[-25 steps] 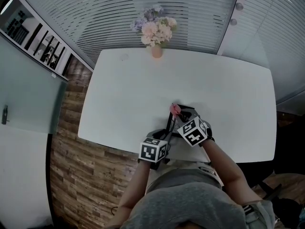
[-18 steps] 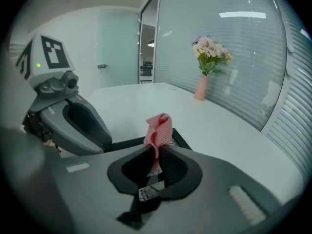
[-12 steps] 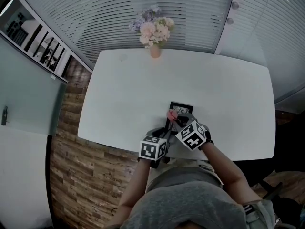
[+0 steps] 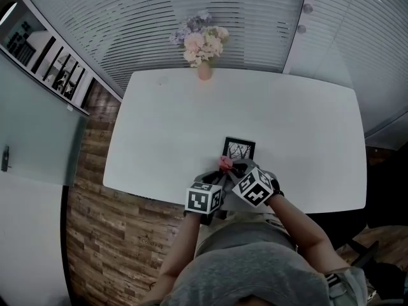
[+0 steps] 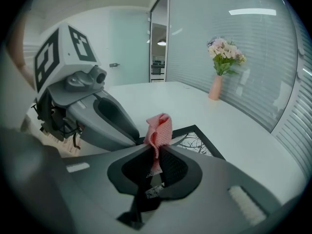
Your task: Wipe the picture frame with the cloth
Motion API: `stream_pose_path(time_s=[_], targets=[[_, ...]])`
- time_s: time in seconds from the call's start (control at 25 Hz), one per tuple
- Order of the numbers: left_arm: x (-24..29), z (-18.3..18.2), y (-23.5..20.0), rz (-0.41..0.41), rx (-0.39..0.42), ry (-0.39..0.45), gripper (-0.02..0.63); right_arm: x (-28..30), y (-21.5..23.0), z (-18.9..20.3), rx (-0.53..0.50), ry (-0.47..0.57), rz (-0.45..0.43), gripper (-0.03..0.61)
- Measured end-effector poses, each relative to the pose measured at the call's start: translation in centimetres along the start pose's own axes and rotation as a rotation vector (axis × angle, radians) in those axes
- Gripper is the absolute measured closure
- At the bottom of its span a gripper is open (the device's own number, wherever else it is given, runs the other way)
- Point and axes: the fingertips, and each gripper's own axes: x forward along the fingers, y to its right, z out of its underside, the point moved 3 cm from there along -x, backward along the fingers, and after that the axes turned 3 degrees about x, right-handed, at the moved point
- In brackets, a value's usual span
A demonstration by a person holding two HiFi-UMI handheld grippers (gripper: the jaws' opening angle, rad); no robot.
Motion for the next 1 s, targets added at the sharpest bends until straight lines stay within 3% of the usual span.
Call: stream_pose_path(time_s=[0.52, 1.0], targets=[[0.0, 0.0, 0.1, -0.008, 0.006, 0.001, 0.517, -0.8, 0.7, -0.6, 0.037, 0.054, 0.033, 0.537], [0.0, 0.0, 0.0, -0.002, 0.001, -0.004, 0.517, -1.7, 5.7, -1.7, 0.037, 0.066, 0.133, 0.537]])
